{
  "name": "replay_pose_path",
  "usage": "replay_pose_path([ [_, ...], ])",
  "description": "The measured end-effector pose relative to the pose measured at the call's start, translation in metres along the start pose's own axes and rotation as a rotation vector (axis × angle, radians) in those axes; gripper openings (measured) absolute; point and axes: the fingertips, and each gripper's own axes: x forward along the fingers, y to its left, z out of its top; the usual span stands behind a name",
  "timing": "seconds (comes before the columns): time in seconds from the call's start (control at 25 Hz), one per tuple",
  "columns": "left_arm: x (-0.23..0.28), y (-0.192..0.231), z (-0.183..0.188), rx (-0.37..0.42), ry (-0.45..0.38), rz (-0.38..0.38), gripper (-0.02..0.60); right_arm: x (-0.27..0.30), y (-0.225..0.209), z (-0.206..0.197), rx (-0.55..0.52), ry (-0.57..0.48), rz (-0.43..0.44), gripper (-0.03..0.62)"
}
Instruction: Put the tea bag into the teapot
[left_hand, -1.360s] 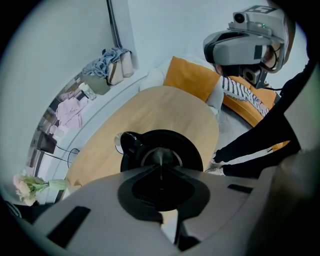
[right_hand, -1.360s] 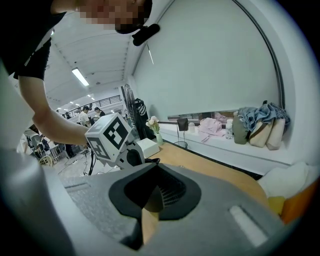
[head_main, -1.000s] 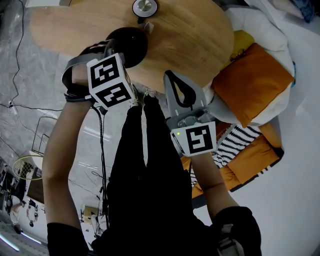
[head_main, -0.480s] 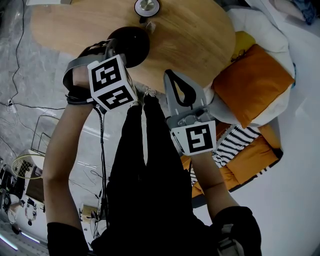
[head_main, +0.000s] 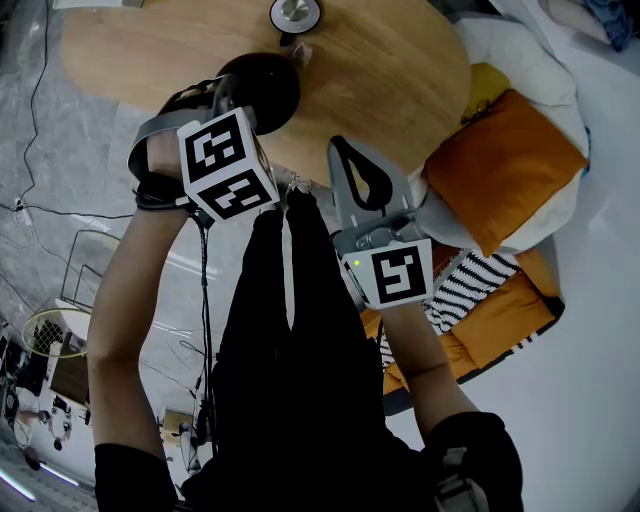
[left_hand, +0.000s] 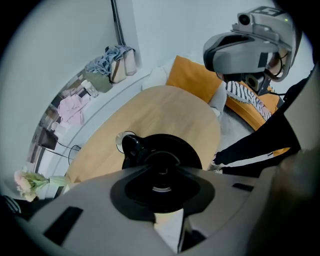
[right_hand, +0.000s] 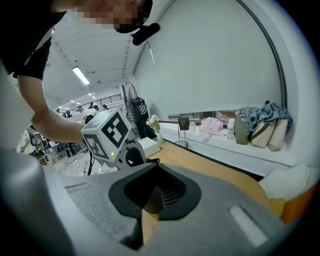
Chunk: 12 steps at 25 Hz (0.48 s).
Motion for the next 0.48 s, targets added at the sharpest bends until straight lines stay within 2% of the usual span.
replay_pose_path([
  [0.12,-0.001,0.001,0.001,0.001,-0.003,0.004,0.101,-0.001,-0.001,-0.004,-0.026,0.017,0.006,0.005],
  [0.48,-0.005,0.003,0.0,-0.022,-0.028,0.011,0.101,-0.003,0.003,0.007,-0.011,-0.013,-0.004,0.005],
])
